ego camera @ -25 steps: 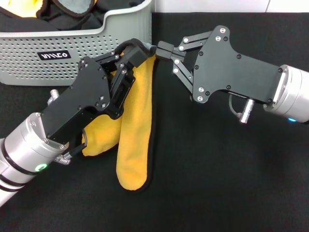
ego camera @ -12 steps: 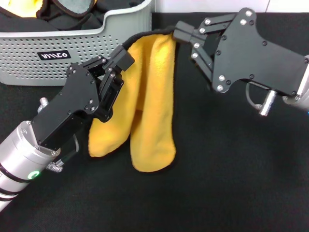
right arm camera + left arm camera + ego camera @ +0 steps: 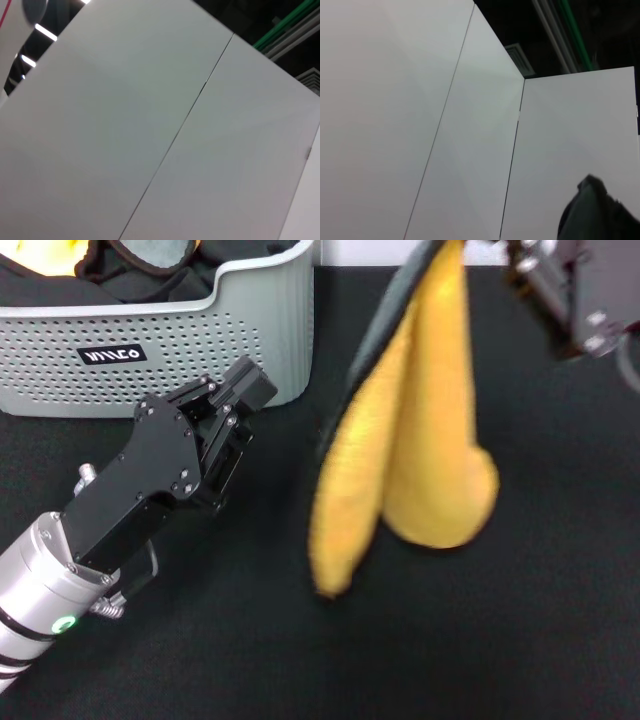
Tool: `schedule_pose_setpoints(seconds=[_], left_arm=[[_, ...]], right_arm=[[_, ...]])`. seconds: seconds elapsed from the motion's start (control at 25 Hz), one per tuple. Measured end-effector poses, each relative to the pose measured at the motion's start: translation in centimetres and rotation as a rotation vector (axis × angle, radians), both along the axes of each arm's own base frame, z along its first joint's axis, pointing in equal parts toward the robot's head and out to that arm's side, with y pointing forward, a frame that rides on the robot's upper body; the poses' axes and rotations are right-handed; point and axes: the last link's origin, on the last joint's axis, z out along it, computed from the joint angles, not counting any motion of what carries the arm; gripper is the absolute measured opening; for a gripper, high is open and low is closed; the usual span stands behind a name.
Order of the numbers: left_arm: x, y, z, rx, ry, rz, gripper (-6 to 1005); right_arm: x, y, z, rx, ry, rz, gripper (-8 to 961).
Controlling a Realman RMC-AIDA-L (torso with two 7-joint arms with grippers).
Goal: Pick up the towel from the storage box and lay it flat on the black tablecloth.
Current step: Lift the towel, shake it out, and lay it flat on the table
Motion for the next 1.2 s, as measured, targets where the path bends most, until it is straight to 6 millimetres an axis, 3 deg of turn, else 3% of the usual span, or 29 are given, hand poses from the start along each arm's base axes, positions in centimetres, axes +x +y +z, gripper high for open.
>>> schedule_pose_setpoints(seconds=[0.2, 0.56, 0.8, 0.92, 1.2], left_arm=[[0.2, -0.3, -0.7, -0.05, 0.024, -0.028, 107], [1.1, 0.5, -2.7, -0.144, 0.109, -0.059, 129], [0.8, 0.8, -2.8, -0.139, 0.117, -0.032, 328], [0.7, 0.8, -2.6, -0.124, 0.107, -0.014, 520], [0.5, 1.6, -2.9, -0.124, 0.132, 0.021, 520]], right_arm=[[0.1, 0.5, 2.5, -0.018, 0.035, -0.017, 1], [-0.9, 1.6, 2.6, 0.017, 0.052, -0.044, 1], [-2.0, 2.9, 1.9, 0.04, 0.051, -0.088, 1], [-2.8, 3.4, 1.4, 0.043, 0.041, -0.088, 1], [-5.0, 4.9, 0.1, 0.051, 0.001, -0.088, 1]])
